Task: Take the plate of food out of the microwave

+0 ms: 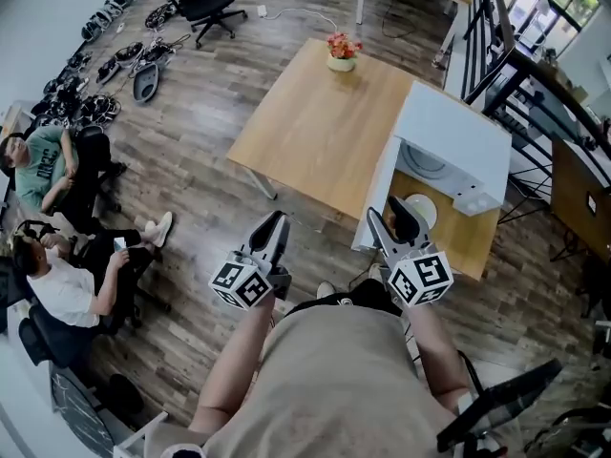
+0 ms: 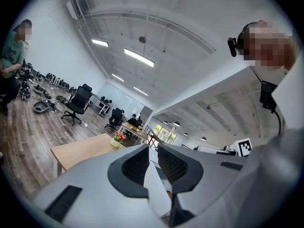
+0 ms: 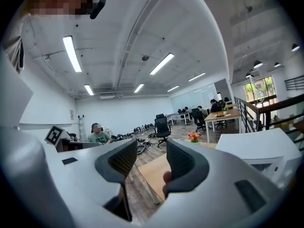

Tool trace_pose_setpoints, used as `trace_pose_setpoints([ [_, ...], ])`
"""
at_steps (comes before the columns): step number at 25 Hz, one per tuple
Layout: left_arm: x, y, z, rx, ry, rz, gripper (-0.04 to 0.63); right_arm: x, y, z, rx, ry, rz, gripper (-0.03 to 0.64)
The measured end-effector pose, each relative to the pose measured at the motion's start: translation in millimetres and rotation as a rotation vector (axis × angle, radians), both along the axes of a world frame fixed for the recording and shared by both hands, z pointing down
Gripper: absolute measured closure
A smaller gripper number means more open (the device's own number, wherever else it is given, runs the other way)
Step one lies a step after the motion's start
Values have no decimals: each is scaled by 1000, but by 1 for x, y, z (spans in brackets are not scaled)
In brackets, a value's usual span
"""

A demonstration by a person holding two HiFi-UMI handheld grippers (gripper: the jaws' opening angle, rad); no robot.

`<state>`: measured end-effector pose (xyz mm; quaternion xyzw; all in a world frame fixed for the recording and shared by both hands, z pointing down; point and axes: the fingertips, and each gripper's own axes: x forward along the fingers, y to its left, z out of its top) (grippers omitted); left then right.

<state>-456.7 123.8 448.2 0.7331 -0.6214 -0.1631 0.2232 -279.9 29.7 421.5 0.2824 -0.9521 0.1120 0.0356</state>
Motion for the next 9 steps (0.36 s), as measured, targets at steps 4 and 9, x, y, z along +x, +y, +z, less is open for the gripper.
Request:
trace_pose_setpoints([
  [4,9,0,3,0,10,30,557,10,5,0,-1,2,21,413],
  [9,20,2,-1,7,15,53,557,20,8,-5,4,4,31,413],
])
